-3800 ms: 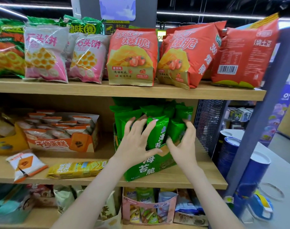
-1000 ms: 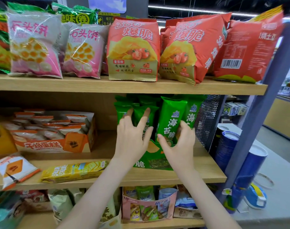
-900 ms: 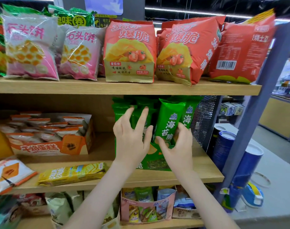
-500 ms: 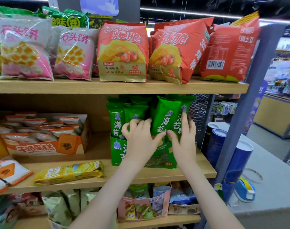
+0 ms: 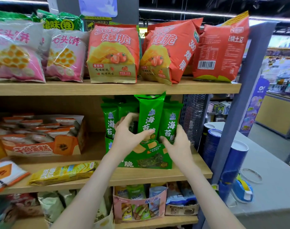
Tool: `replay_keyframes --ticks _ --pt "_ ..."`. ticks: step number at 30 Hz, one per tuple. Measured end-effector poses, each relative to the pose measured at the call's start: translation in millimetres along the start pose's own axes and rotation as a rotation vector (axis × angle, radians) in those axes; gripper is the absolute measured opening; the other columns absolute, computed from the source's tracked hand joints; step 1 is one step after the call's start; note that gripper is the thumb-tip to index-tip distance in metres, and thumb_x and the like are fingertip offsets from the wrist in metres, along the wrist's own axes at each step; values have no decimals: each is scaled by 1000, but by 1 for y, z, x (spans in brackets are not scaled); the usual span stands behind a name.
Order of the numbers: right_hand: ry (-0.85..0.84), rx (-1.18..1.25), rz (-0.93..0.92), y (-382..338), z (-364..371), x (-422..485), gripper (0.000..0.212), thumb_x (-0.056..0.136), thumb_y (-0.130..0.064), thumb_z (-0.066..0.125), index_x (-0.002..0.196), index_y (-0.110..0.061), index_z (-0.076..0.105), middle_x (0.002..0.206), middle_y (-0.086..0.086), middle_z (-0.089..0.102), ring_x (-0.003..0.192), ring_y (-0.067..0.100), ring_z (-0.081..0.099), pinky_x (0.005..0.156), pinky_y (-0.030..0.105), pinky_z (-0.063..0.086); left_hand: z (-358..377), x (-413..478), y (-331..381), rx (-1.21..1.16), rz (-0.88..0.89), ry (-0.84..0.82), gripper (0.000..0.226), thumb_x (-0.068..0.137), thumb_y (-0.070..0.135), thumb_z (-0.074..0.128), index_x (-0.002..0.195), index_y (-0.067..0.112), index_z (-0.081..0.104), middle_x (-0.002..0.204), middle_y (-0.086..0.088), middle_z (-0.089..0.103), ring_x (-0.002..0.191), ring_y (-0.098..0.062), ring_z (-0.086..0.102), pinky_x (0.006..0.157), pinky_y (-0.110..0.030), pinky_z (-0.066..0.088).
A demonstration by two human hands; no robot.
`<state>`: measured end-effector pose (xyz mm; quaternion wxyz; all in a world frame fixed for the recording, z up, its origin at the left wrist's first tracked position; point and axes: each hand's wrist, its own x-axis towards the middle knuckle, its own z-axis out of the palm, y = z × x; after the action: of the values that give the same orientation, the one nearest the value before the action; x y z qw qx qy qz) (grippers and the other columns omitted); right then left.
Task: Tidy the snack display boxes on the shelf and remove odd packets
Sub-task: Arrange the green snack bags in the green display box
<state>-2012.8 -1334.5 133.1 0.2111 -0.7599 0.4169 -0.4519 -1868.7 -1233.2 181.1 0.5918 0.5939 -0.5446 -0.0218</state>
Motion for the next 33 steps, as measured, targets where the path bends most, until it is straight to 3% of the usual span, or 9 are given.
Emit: replay_keyframes --ticks 5,7,10,13,19,22,24,29,33 --pt "343 90 -243 -22 -3 -24 69 81 -18 73 137 -5 35 131 7 41 117 13 37 100 37 36 0 -3 -8 -24 58 -15 41 65 61 72 99 62 49 104 24 61 110 -11 56 97 -52 43" --pt "333 124 -339 -33 -2 -29 56 83 -35 66 129 -10 45 124 1 43 114 9 39 97 34 36 -2 -5 -7 31 58 -49 42 68 65 66 105 63 46 108 29 57 113 -1 50 102 -48 39" --pt "301 62 -321 -37 7 -27 55 80 -52 58 110 -7 64 119 9 51 114 16 41 95 48 40 -7 -13 -14 112 167 -131 45 80 58 50 123 59 35 114 45 45 113 22 33 100 -27 27" --pt "282 48 -328 -36 15 -28 66 75 -56 60 111 0 62 120 15 51 116 20 38 95 47 38 -12 -17 -22 154 232 -235 48 86 46 38 131 57 29 122 49 36 119 25 20 101 -20 14" --pt "194 200 -211 -51 14 -29 60 76 -40 68 119 0 53 120 15 49 119 20 37 99 12 25 -12 -16 -37 498 330 -236 75 79 36 34 149 52 12 158 12 4 145 -9 -5 110 -40 1" --pt "269 460 -133 -67 0 -26 43 82 -16 72 113 -25 44 111 -4 52 109 9 52 90 5 34 -7 -18 -58 768 355 -94 61 92 40 36 153 33 26 163 -8 4 149 -26 -1 113 -60 8" --pt "310 575 -160 -76 -13 -25 48 84 -15 70 111 -40 39 109 -17 54 103 0 56 90 11 41 -7 -18 -65 833 385 -62 56 97 46 35 150 31 32 162 -9 7 149 -27 4 112 -62 11" --pt "228 680 -215 -78 -22 -42 47 83 -13 67 117 -33 42 106 -21 60 101 -3 60 86 14 46 -14 -16 -72 649 446 -139 53 99 40 33 151 31 30 162 4 -5 150 -17 -12 118 -47 -3" --pt "175 767 -191 -73 -23 -66 50 77 -17 70 116 -28 42 108 -17 57 99 -8 58 85 9 44 -28 -30 -58 225 319 -154 57 92 4 35 143 28 42 156 11 22 148 -2 10 120 -31 11"
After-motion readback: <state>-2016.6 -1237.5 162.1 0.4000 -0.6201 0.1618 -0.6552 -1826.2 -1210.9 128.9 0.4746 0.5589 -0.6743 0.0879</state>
